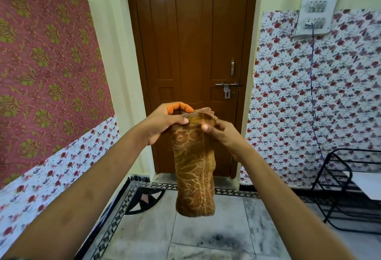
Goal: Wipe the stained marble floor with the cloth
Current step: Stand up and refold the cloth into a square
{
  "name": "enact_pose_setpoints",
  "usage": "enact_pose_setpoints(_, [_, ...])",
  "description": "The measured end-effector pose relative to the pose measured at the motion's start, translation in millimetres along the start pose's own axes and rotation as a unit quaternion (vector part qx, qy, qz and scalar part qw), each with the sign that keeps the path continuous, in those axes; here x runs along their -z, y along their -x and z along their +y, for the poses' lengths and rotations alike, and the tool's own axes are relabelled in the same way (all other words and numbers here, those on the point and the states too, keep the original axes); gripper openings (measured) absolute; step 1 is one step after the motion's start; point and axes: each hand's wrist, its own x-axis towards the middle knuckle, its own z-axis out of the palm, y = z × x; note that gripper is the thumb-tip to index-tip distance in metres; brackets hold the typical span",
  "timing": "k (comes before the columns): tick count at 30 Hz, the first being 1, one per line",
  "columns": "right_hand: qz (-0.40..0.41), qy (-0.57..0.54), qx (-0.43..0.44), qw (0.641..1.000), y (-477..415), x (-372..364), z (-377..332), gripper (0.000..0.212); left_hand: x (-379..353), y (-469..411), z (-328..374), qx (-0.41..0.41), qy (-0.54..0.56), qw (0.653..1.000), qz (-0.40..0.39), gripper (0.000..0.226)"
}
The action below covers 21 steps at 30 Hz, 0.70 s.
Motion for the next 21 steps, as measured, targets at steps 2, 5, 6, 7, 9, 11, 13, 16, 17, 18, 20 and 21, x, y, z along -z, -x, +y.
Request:
enact_pose_setpoints(2, [0.024, -0.015, 0.011, 1.000, 2.4, 0.8, 4.5, 0.022, 3.9, 0.9, 1.3, -0.003, -0.019, 1.000, 0.000, 0.021])
enact_pose_setpoints(5, [0.051, -0.021, 0.031, 0.998, 0.9, -2.7, 3.2, 0.016, 8.6, 0.7, 2.6, -0.004, -0.056, 0.998, -0.012, 0.028])
enact_pose_setpoints(6, [0.051, -0.021, 0.035, 0.998, 0.5, -4.5, 0.9, 0.019, 9.1, 0.4, 3.5, 0.002, -0.074, 0.997, -0.024, 0.032])
enact_pose_setpoints(7, [0.052, -0.021, 0.040, 0.998, -0.5, -5.8, -0.7, 0.022, 8.7, 0.6, 4.8, 0.011, -0.098, 0.994, -0.039, 0.039])
enact_pose_setpoints(9, [0.054, -0.021, 0.044, 0.997, -1.4, -7.8, -2.6, 0.024, 4.5, 1.5, 6.9, 0.028, -0.145, 0.987, -0.065, 0.045])
enact_pose_setpoints(11, [0.064, -0.031, 0.041, 0.997, -2.0, -8.1, 1.9, 0.027, -0.6, 3.1, 6.2, 0.030, -0.165, 0.984, -0.061, 0.026])
enact_pose_setpoints(13, [0.081, -0.055, 0.028, 0.995, -0.3, -8.3, 4.6, 0.029, -5.8, 3.8, 4.3, 0.029, -0.172, 0.984, -0.031, 0.009])
enact_pose_setpoints(16, [0.091, -0.084, 0.019, 0.992, 2.0, -10.5, 5.1, 0.022, -15.6, 3.3, -0.6, 0.043, -0.168, 0.985, -0.012, 0.014])
enact_pose_setpoints(17, [0.098, -0.092, 0.018, 0.991, 2.4, -11.4, 4.8, 0.019, -20.0, 3.7, -1.6, 0.046, -0.161, 0.986, -0.013, 0.015])
enact_pose_setpoints(18, [0.107, -0.096, 0.015, 0.989, 2.2, -12.1, 4.7, 0.018, -23.4, 3.3, -2.4, 0.040, -0.165, 0.985, -0.015, 0.019])
enact_pose_setpoints(20, [0.126, -0.095, 0.012, 0.987, 2.0, -11.7, 5.5, 0.021, -28.6, 2.6, -2.9, 0.027, -0.207, 0.978, -0.020, 0.034])
enact_pose_setpoints(21, [0.131, -0.093, 0.009, 0.987, 2.6, -11.3, 5.7, 0.023, -29.6, 1.6, -3.4, 0.027, -0.216, 0.976, -0.019, 0.035])
